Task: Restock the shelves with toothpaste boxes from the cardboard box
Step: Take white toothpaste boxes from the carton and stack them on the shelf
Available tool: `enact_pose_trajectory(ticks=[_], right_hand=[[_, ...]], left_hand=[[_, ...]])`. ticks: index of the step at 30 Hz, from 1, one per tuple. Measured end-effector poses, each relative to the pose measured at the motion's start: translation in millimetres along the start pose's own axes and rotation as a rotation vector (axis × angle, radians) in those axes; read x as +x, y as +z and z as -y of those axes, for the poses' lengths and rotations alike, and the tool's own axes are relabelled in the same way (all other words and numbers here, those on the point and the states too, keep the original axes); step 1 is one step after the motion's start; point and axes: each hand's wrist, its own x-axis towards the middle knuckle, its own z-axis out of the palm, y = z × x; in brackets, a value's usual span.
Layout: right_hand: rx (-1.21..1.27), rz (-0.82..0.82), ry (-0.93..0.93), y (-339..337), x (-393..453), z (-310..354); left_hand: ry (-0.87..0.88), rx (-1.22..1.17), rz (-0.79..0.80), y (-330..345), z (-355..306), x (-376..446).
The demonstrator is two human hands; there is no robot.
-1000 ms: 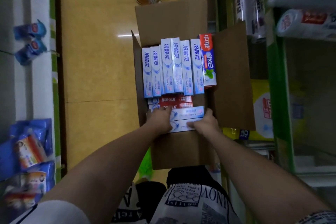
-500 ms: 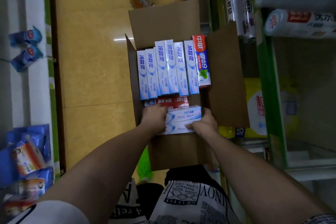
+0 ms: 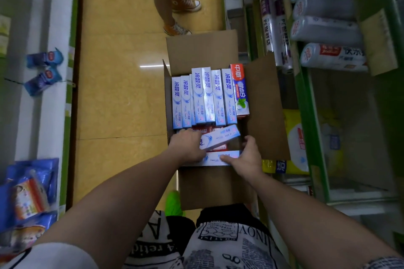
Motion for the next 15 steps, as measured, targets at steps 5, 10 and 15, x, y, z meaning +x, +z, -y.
enact_pose_trajectory(ticks=[5,10,15], right_hand=[[-0.313,0.188,-0.193,-1.4,-17.7,16.0],[-0.512,0.149,-0.236,-4.9,-31.8,25.8],[-0.458,0.035,-0.236,-8.6,-57.5,46.4]], left_hand=[[0.001,0.029,0.044,-18.2,-3.9,-11.9],[0.034,-0.005,0.084,-34.9,-6.5,-20.6],[0.08,-0.026,0.058,-64.4,-7.4,-28.2]])
